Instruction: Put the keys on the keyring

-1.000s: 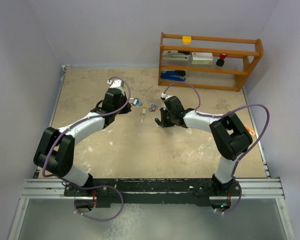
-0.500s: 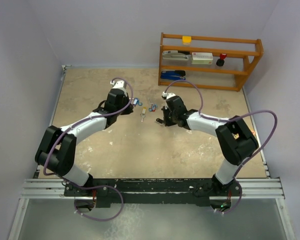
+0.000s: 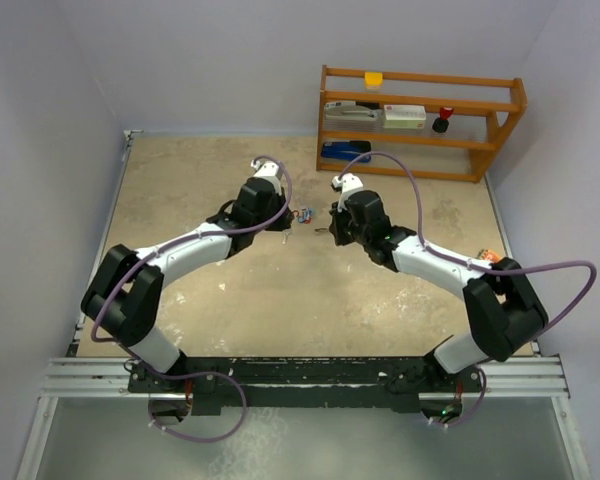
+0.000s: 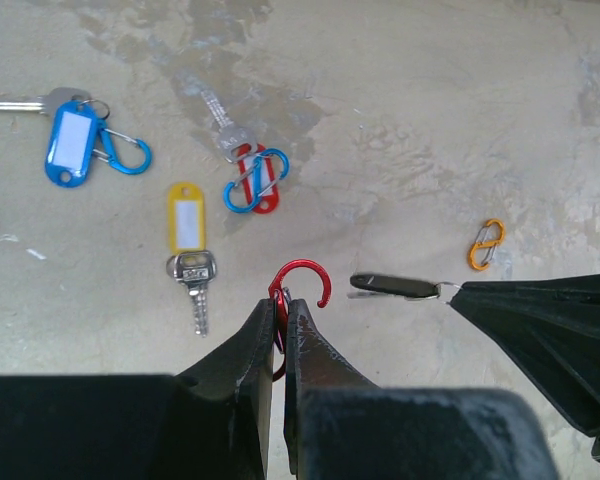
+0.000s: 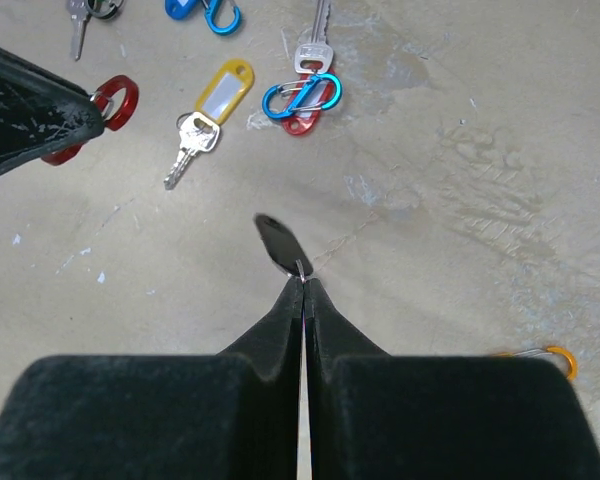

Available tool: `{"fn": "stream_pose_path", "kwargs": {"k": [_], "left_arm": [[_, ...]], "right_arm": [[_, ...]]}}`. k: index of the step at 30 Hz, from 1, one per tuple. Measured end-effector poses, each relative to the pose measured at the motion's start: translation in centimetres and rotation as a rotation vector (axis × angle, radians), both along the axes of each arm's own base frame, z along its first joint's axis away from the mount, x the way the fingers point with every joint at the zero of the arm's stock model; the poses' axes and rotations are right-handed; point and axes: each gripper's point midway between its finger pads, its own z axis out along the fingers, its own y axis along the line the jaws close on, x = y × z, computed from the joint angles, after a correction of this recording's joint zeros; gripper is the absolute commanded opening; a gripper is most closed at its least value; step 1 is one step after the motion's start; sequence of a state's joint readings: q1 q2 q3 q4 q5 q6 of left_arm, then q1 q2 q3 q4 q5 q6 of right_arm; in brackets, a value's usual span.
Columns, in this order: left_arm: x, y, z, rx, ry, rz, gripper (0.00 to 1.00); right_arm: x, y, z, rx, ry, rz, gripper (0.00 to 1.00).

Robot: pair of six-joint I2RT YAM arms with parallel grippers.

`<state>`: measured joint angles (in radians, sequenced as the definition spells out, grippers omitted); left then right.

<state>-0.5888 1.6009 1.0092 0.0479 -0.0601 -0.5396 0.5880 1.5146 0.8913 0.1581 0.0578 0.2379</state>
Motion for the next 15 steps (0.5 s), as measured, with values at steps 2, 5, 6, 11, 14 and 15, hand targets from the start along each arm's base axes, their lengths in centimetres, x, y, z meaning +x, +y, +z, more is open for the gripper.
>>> {"fn": "stream_pose_path", "kwargs": {"k": [2,5,6,11,14,15], "left_arm": [[-0.1,-0.6,0.1,-0.005,0.0,-0.014,0.0],[-0.1,-1.3,0.0,-0.008,0.004,-0.034,0.0],[-0.1,-1.6,-0.1,-0.008,0.006,-0.04,0.0],[-0.3,-2.9,-0.2,-0.012,0.019,-0.077,0.0],[-0.6,-3.6,-0.4,-0.013,0.026,-0.104,0.0],[-0.7,-3.9,-0.4,-0.013,0.028,-0.113,0.0]], "right_arm": [[-0.2,-0.1,0.0,0.0,-0.008,0.009,0.0],[-0.5,0.0,-0.1,0.0,-0.012,0.031,0.0],[-0.5,0.1,-0.1,0.0,-0.013,0.036,0.0],[-0.6,0.4,0.3,0.007,-0.027,0.062,0.0],[-0.6,0.6,0.9,0.015,-0.046,0.074,0.0],[-0.6,0.6,1.1,0.018,-0.052,0.076,0.0]]}}
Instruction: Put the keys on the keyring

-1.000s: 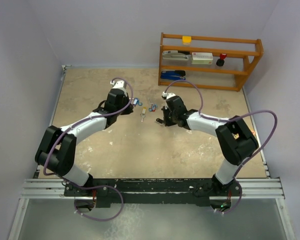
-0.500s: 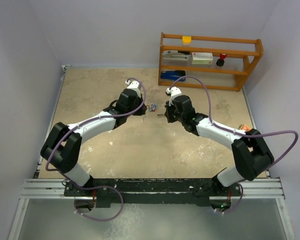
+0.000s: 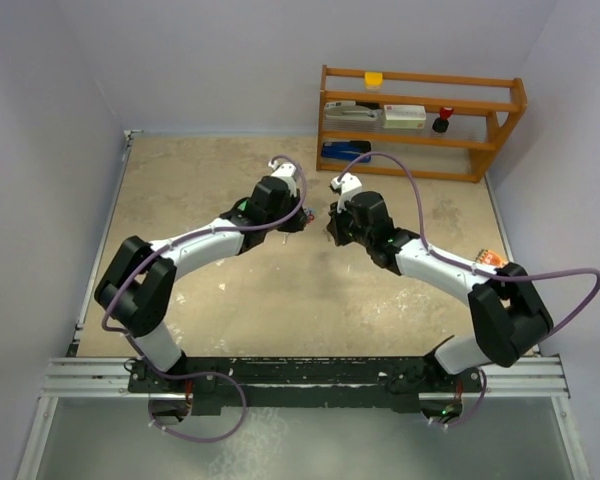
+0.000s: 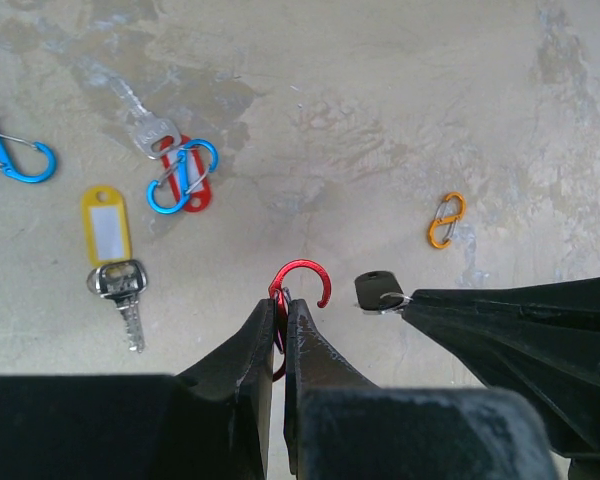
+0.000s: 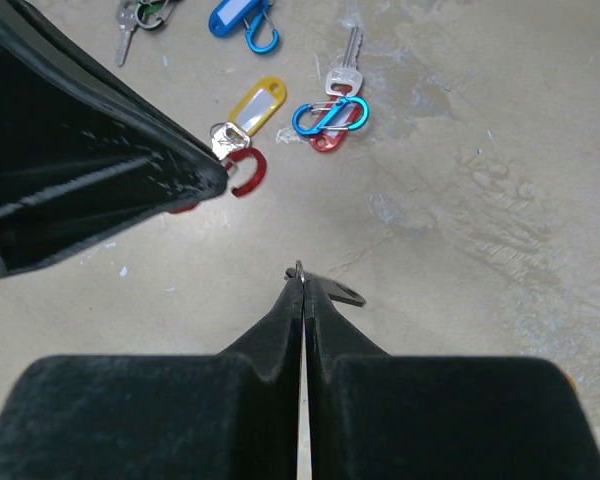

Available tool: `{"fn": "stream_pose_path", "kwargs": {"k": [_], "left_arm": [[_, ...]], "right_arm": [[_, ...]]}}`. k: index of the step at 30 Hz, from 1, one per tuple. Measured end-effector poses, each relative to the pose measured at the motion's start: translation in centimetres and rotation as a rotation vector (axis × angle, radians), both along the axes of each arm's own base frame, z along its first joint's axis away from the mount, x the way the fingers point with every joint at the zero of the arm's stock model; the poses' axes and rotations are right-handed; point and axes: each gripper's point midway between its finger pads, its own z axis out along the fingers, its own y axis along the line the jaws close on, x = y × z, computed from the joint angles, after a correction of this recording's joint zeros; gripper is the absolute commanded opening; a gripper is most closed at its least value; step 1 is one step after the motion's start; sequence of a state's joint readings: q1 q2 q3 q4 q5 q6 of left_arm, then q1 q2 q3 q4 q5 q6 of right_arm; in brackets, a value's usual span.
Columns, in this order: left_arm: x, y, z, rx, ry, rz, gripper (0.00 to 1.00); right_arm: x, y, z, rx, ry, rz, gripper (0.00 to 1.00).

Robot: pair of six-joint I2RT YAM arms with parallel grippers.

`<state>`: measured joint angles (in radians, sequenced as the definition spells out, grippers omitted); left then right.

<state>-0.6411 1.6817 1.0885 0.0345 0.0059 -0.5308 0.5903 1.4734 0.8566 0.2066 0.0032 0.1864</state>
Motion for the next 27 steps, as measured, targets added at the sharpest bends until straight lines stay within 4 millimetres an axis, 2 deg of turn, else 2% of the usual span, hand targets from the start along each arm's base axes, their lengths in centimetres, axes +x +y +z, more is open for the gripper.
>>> {"fn": "stream_pose_path", "kwargs": {"k": [12,27], "left_arm": [[-1.0,-2.5,-1.2,0.012,0.037,-0.092,0.0],[-1.5,-3.3,-1.1,0.014,0.041,-0.126,0.0]], "right_arm": [[-0.3,0.6,0.3,0.013,-0.017,0.032,0.0],[-0.7,1.0,0.3,0.017,-0.013,0.056,0.0]]}}
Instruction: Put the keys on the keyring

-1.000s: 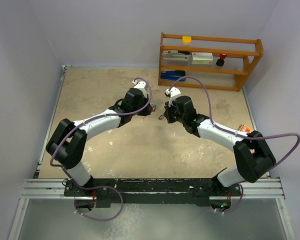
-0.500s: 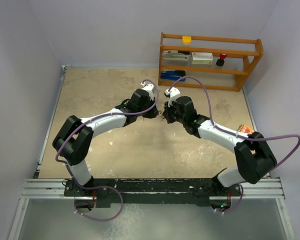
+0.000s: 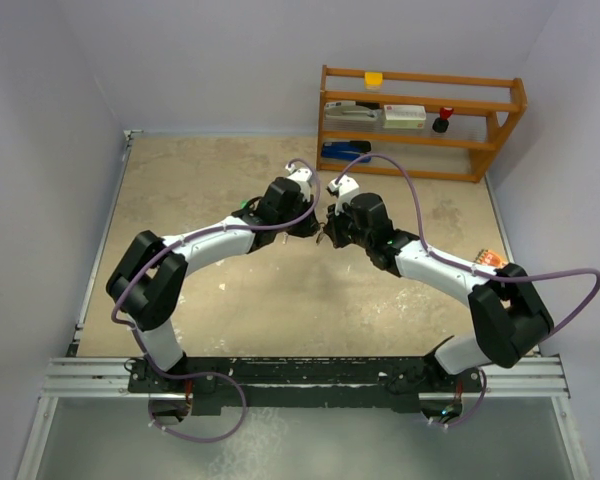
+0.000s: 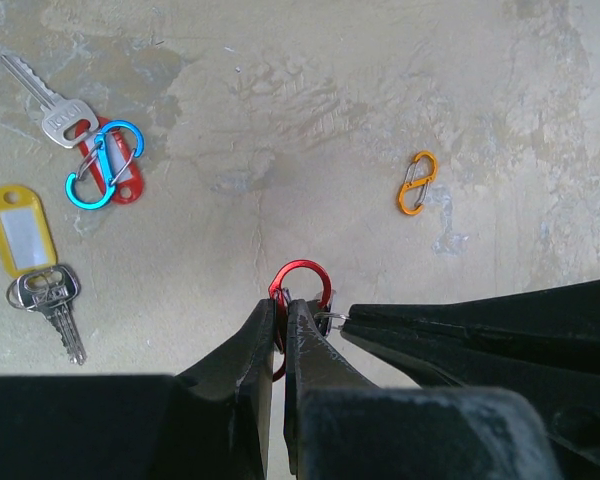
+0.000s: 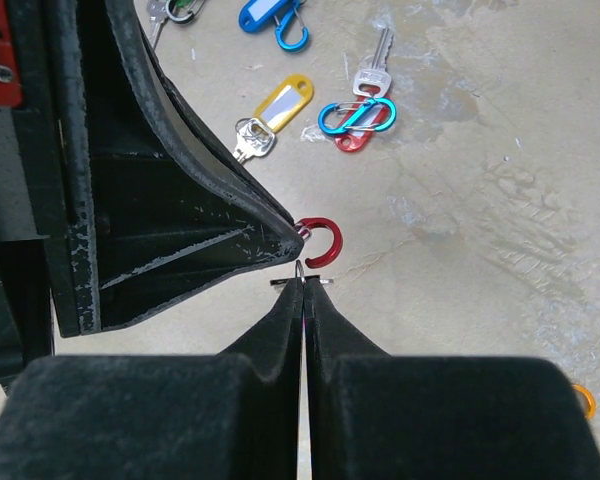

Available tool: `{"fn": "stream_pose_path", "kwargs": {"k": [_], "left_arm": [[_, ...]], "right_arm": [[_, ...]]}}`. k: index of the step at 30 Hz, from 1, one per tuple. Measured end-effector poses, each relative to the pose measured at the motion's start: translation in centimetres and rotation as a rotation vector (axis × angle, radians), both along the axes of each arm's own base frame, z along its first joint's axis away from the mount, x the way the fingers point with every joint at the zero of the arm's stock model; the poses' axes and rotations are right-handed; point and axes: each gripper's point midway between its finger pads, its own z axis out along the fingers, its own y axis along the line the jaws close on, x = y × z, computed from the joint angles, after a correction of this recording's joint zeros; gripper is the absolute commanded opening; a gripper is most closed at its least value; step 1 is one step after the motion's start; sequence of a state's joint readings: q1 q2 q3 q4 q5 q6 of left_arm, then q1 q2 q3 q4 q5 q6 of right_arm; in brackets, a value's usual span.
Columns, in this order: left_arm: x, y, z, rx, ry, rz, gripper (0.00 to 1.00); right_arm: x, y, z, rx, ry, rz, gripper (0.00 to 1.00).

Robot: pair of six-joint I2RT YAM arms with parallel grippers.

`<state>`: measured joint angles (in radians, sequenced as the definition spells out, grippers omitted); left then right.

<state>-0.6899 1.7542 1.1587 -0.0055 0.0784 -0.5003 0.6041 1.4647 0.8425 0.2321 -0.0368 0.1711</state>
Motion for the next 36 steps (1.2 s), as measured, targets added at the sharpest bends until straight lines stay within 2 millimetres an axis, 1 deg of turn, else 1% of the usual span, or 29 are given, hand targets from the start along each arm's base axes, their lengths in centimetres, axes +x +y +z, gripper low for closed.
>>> {"fn": "stream_pose_path", "kwargs": {"k": [16,36], "left_arm": [[-0.5,0.0,-0.44,0.023,0.006,-0.025,0.0],[-0.67,-0.16,-0.41,0.018,0.009,-0.038,0.0]], "right_arm": [[-0.02,0.01,-0.02,-0.004,-0.002,0.006,0.0],[0.0,-0.02,-0.14,-0.007,-0.001,0.004,0.0]]}}
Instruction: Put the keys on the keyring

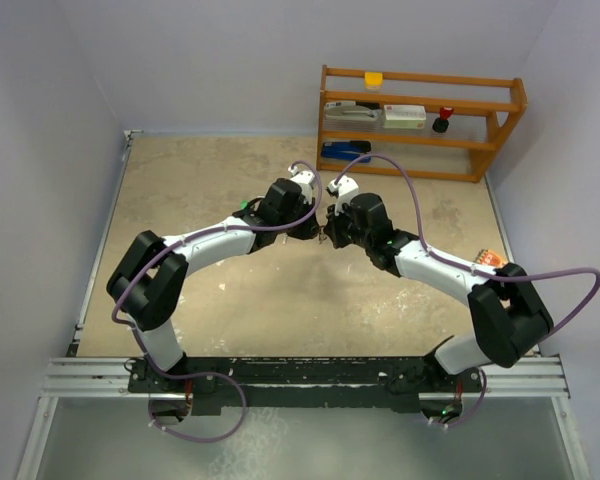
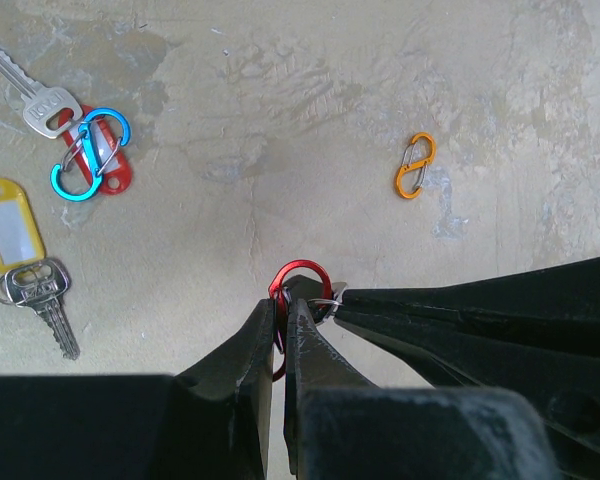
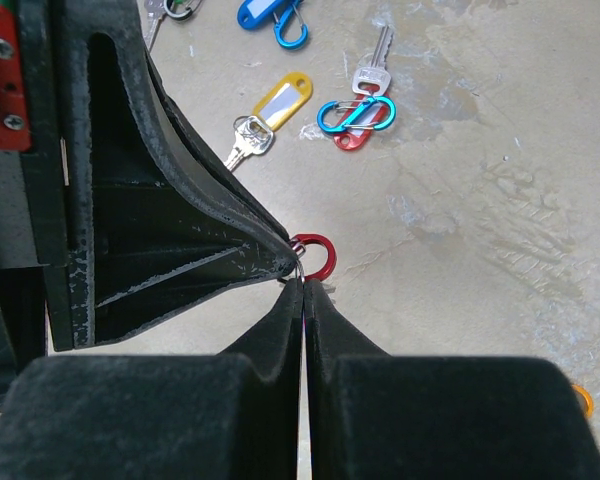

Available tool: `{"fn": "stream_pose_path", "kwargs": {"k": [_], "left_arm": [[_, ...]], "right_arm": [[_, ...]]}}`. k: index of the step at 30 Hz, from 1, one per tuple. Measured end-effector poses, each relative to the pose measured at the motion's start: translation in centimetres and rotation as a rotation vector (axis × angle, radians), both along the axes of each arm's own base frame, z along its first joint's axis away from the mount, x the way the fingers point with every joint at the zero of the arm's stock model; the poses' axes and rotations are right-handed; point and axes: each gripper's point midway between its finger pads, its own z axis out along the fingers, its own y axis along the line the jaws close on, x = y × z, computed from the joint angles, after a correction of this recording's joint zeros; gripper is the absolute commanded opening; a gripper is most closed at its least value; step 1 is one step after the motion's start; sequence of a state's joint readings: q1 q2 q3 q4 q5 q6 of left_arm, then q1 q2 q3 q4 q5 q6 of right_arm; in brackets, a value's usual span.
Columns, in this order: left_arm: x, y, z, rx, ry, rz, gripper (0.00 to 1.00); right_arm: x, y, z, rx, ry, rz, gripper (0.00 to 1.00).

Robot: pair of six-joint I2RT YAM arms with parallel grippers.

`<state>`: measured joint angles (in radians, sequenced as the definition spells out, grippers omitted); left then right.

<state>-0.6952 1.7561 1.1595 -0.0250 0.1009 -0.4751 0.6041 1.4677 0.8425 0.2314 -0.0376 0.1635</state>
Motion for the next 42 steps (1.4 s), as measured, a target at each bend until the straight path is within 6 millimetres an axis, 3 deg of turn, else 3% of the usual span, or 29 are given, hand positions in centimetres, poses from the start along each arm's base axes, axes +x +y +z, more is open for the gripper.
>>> {"fn": "stream_pose_path", "kwargs": {"k": [35,39,42], "left_arm": [[-0.9,0.5,-0.4,0.039,0.011,-0.04,0.0],[-1.0,0.4,-0.4,0.039,0.013,-0.053,0.0],[-1.1,0.5,-0.4,0.042,0.016,-0.056,0.0]], "right_arm": [[0.0,-0.5,-1.2,-0.028,0.016,-0.023,0.01],[0.1,-0.7,-1.3,-0.034,0.016,-0.04,0.19],[0.3,-1.1,-1.4,-0.042,0.015,-0.066,0.51]]}}
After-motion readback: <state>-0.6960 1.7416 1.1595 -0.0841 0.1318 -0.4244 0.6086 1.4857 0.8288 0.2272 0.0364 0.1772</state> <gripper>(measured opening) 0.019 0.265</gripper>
